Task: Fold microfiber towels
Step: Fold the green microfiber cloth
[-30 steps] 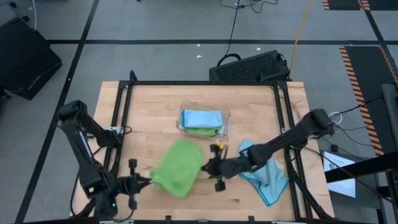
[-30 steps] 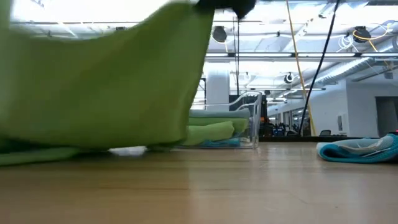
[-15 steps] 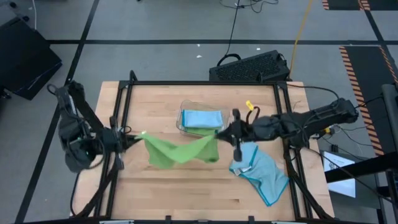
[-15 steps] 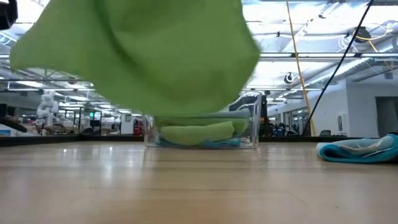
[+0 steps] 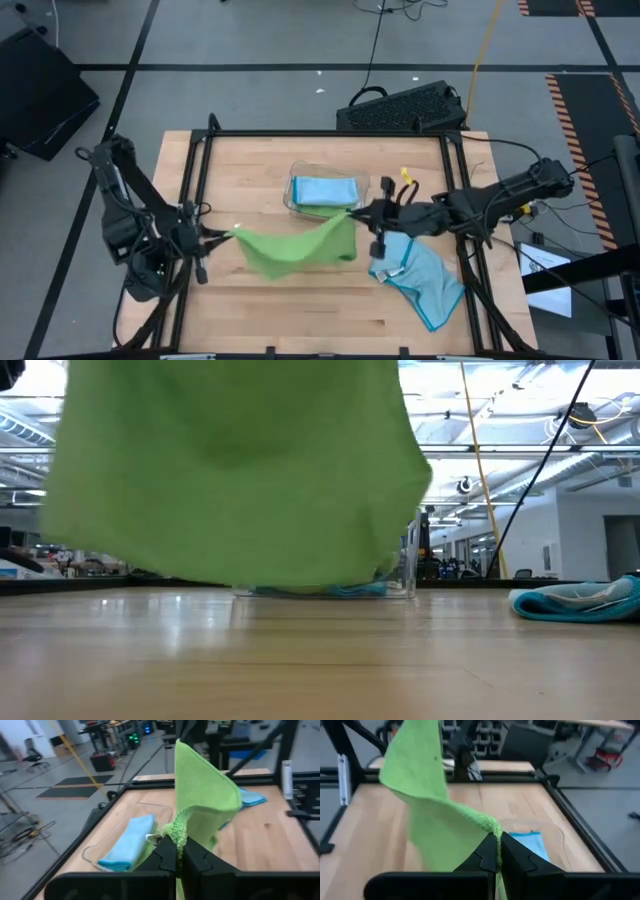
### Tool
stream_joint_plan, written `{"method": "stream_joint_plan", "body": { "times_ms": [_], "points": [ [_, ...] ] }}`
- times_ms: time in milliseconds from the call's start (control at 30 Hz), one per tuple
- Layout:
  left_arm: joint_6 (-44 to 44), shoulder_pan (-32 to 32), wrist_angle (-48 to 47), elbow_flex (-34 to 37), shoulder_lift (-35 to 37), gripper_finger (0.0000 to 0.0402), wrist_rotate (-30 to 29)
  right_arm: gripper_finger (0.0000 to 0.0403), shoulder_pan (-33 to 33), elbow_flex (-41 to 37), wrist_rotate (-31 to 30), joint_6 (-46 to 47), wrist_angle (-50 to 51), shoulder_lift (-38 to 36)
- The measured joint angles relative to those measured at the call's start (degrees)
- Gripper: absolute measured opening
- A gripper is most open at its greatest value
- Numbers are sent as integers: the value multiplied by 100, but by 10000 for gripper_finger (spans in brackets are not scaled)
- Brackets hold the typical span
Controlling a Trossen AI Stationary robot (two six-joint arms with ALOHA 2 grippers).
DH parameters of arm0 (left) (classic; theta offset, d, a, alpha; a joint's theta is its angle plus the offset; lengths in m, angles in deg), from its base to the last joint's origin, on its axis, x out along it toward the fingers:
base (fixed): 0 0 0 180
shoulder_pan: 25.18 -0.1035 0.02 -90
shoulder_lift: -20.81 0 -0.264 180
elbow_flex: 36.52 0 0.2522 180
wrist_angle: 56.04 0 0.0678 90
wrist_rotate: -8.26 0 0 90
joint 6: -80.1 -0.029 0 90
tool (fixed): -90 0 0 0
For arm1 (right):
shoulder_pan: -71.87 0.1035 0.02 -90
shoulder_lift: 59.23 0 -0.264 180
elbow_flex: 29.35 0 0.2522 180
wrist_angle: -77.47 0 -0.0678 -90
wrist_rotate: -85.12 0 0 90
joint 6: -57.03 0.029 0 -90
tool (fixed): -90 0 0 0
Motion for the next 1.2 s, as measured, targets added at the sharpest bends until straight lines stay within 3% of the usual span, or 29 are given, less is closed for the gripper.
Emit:
{"method": "stream_joint_plan", "body": {
  "times_ms": [167,300,467,567,700,867,967,1200],
  "points": [
    [48,-87,7,-2,35,4,36,6,-94,-2,753,44,45,8],
    [145,-75,6,-2,15,7,585,6,81,-2,888,49,103,9],
    [440,5,10,-2,-112,4,1260,6,226,-2,458,184,209,2],
    [464,12,-120,-2,-168,6,1293,6,174,-2,332,158,302,8],
    [1057,-90,-1145,-2,-155,5,1243,6,-13,2,-375,-32,436,2],
    [2559,-267,-2489,-2,-155,8,1458,6,-278,2,-404,-123,552,4],
    [2488,-222,-2099,-2,-155,7,1702,6,-245,2,-127,-114,405,4],
    [1274,1,-584,-2,-387,9,2218,6,91,2,778,-146,67,4]
  ]
}}
